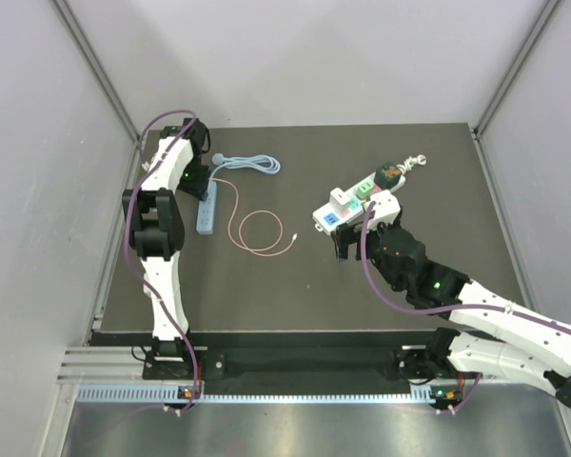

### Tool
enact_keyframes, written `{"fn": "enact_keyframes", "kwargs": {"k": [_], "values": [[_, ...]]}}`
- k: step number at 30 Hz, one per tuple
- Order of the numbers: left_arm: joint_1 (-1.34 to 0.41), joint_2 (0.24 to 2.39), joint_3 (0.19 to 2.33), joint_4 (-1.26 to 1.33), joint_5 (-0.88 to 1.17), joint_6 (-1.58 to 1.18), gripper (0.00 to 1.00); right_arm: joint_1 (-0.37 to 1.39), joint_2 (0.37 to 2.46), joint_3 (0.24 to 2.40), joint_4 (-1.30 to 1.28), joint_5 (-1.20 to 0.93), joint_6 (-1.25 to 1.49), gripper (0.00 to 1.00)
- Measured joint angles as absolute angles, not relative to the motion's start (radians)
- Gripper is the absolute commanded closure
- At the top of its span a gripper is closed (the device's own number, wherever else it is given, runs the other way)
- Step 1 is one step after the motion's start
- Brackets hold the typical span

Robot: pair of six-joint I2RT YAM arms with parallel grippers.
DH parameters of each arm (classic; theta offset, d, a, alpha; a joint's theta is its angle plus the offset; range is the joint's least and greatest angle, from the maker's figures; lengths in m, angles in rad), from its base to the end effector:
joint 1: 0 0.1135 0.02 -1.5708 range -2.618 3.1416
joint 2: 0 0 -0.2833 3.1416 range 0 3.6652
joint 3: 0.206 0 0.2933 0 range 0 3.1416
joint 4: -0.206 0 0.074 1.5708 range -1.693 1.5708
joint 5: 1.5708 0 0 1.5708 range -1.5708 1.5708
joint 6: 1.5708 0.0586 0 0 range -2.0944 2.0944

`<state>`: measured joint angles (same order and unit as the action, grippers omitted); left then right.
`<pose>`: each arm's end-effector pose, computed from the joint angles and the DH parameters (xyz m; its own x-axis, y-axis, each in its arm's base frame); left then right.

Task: Insert the plug

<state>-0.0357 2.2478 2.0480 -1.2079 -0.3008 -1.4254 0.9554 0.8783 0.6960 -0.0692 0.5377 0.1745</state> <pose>0.5122 -0.0009 0.2079 -0.1290 -0.9410 -0.3128 -0.9777 0.1734 -0.1183 0.1704 0.1891 0.3076 -0.2135 -0.0437 -0.9760 -0.3837 0.9225 0.0426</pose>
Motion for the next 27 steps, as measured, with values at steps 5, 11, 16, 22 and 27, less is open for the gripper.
{"fn": "enact_keyframes", "kwargs": {"k": [5, 11, 16, 22, 27], "values": [[-0.040, 2.248, 2.051, -1.212, -0.305, -1.422, 1.00, 0.955, 0.882, 0.696, -0.070, 0.538, 0.175, 0.00], [-0.040, 2.248, 2.051, -1.213, -0.305, -1.423, 1.00, 0.956, 0.896, 0.696, -0.073, 0.538, 0.173, 0.00], [-0.041, 2.247, 2.051, -1.215, -0.305, -1.425, 1.00, 0.956, 0.900, 0.696, -0.074, 0.538, 0.166, 0.00], [-0.041, 2.247, 2.051, -1.219, -0.305, -1.438, 1.00, 0.958, 0.905, 0.697, -0.074, 0.539, 0.160, 0.00], [-0.041, 2.247, 2.055, -1.224, -0.305, -1.441, 1.00, 0.960, 0.914, 0.709, -0.076, 0.541, 0.157, 0.00]]}}
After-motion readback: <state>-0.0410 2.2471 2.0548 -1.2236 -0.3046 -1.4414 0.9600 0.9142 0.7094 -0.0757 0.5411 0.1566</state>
